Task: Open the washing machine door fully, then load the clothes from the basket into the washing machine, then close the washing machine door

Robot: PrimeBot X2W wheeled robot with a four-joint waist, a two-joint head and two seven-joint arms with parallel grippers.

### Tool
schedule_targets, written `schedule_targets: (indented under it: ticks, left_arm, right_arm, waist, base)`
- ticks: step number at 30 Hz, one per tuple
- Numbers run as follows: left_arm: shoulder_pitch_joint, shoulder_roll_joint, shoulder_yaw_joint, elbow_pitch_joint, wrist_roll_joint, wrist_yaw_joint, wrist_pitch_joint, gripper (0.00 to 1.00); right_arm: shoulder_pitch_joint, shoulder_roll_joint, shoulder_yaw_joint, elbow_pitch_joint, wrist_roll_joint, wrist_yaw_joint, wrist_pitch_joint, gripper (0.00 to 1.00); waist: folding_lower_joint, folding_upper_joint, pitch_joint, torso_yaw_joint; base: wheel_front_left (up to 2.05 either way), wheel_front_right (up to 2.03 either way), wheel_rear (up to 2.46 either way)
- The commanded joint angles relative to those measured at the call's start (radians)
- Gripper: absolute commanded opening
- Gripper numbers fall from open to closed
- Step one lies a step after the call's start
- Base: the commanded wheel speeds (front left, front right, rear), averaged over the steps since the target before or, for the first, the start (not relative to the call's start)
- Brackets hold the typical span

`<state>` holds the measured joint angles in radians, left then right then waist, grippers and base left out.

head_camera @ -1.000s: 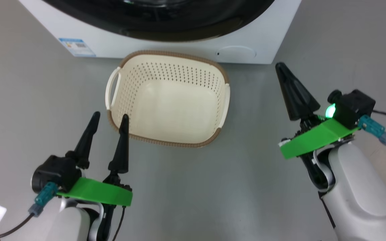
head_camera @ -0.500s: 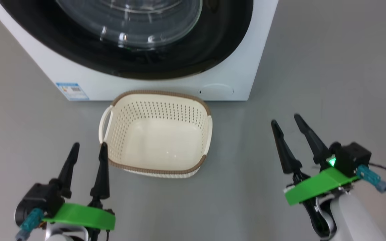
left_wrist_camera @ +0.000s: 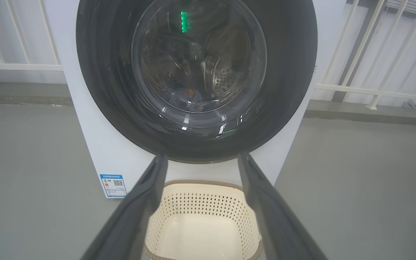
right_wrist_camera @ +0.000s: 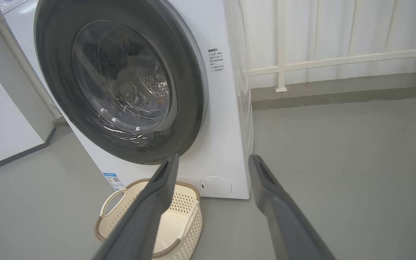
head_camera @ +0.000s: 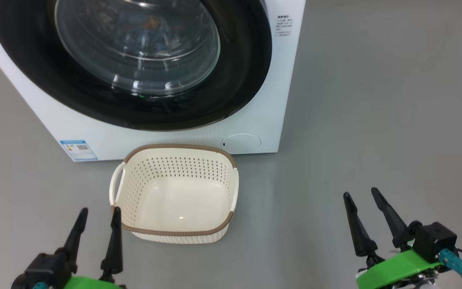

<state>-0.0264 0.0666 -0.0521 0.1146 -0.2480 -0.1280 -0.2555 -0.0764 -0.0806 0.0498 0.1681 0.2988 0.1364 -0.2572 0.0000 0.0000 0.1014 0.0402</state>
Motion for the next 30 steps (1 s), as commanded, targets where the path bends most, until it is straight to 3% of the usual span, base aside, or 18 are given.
schedule_targets:
  ticks: [1, 30]
  left_arm:
    - [0.005, 0.017, 0.050, -0.029, 0.017, -0.003, -0.006, 1.00]
    - [0.093, -0.002, 0.089, -0.041, 0.044, -0.003, -0.006, 1.00]
  right_arm:
    - [0.012, -0.007, 0.027, -0.037, -0.037, -0.006, -0.005, 1.00]
    - [0.100, 0.022, -0.035, -0.074, -0.101, -0.006, -0.005, 1.00]
  waist:
    - [0.0000, 0.0000, -0.023, -0.018]
    - [0.0000, 0.0000, -0.085, -0.020]
  base:
    - [0.00, 0.00, 0.00]
    - [0.00, 0.00, 0.00]
